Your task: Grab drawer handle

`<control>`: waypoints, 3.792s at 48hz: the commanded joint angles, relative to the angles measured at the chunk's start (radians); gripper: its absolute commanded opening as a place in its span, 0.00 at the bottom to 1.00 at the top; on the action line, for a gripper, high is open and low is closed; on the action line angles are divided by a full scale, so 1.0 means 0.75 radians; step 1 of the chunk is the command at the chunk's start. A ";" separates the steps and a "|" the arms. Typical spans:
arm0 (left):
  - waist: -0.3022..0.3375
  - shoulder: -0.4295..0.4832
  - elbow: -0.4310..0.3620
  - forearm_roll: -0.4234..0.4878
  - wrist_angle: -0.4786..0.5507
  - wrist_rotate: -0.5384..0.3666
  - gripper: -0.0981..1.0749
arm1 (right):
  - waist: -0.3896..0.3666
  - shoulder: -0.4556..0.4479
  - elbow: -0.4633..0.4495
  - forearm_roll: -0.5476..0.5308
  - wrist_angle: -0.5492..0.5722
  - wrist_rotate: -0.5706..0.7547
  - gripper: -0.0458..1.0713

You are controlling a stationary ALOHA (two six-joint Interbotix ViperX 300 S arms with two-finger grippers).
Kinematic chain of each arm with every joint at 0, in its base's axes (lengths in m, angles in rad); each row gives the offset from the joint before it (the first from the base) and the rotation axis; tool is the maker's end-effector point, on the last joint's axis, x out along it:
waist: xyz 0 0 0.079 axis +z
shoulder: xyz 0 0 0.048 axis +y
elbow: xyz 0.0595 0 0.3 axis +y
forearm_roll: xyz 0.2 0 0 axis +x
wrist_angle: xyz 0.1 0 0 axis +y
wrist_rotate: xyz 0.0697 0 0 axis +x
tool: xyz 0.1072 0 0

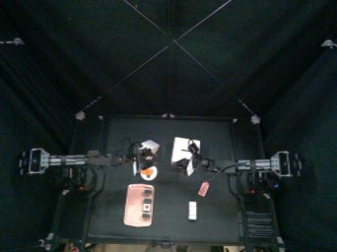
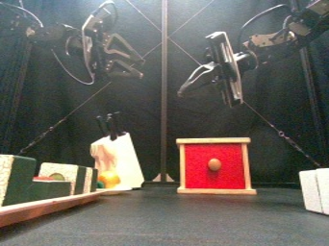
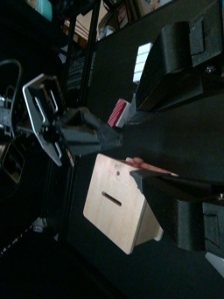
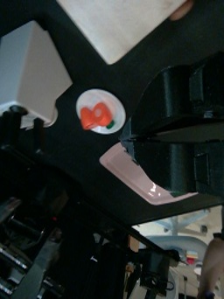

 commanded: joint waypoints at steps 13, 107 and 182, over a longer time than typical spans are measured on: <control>0.080 0.260 -0.237 0.000 -0.035 0.006 0.79 | -0.004 -0.151 -0.049 0.123 0.481 0.006 0.37; 0.123 0.806 -0.663 0.008 0.250 0.006 0.77 | 0.417 -0.033 0.037 -1.489 1.086 1.994 0.41; 0.157 0.875 -0.699 0.129 0.503 0.002 0.54 | 0.387 0.229 -0.168 -1.432 1.256 1.996 0.87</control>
